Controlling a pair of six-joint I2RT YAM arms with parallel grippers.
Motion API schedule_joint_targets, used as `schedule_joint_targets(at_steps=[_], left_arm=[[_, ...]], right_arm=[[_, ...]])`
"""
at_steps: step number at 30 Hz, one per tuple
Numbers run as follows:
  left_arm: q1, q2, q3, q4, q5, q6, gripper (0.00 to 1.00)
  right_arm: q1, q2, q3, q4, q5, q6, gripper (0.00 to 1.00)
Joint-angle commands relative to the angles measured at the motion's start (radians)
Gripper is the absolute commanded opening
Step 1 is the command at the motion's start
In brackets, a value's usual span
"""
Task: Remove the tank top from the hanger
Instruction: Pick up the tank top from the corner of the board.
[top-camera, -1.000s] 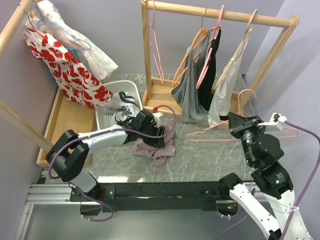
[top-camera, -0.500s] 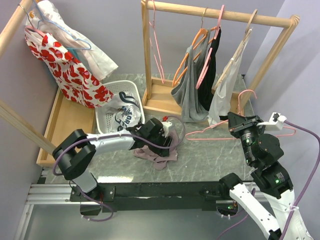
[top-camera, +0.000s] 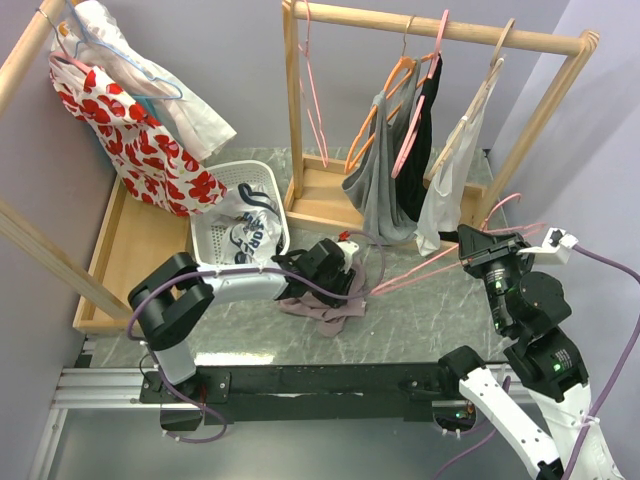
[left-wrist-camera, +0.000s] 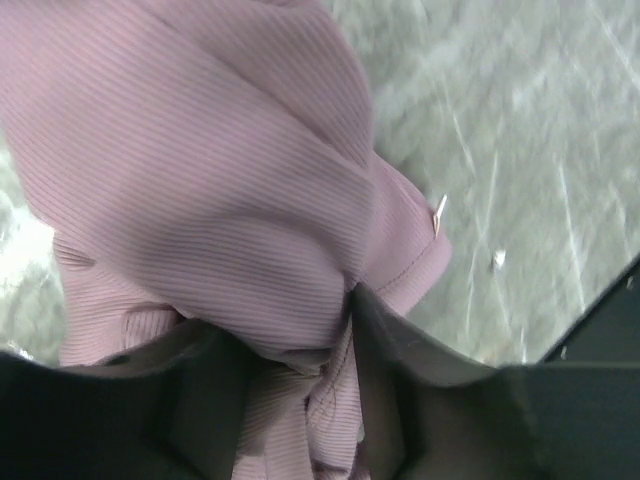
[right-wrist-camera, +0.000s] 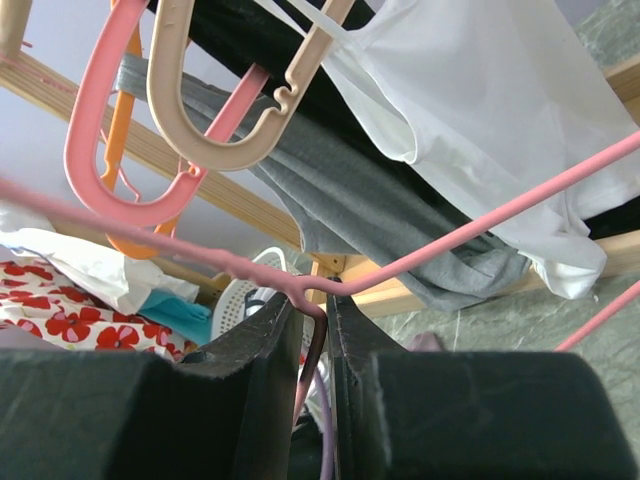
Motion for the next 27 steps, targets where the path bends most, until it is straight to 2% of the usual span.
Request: schedule_joint_targets(at_steps=[1, 2, 4, 5, 7, 9, 15, 21, 27], left_arm=[[-0.029, 0.126, -0.035, -0.059, -0.082, -0.026, 0.35], [-0.031, 0.129, -0.036, -0.054, -0.082, -0.031, 0.23], [-0.031, 0.14, -0.033, -0.053, -0.082, -0.046, 0.15], [-0.031, 0.141, -0.033, -0.051, -0.082, -0.048, 0.07], [-0.031, 0.141, -0.033, -0.048, -0.082, -0.051, 0.01], [-0.031, 0.129, -0.035, -0.047, -0.084, -0.055, 0.01], [-0.033, -0.004, 0.014, -0.143, -0.226, -0.048, 0.01], [-0.016, -0.236, 0.149, -0.306, -0.43, -0.043, 0.01], [0.015, -0.359, 0.293, -0.387, -0.516, -0.002, 0.01]], right_arm=[[-0.003, -0.015, 0.011, 0.028, 0.025, -0.01, 0.22], [-0.003, -0.014, 0.014, 0.024, 0.027, -0.01, 0.21], [-0.005, -0.011, 0.019, 0.017, 0.027, -0.015, 0.19], [-0.003, -0.009, 0.02, 0.016, 0.027, -0.015, 0.19], [-0.002, -0.008, 0.02, 0.017, 0.027, -0.015, 0.19], [-0.005, -0.008, 0.022, 0.02, 0.022, -0.015, 0.18], [-0.002, -0.012, 0.02, 0.024, 0.029, -0.021, 0.18], [-0.003, -0.014, 0.014, 0.03, 0.025, -0.015, 0.18], [-0.003, -0.001, 0.014, 0.037, 0.013, -0.019, 0.18]])
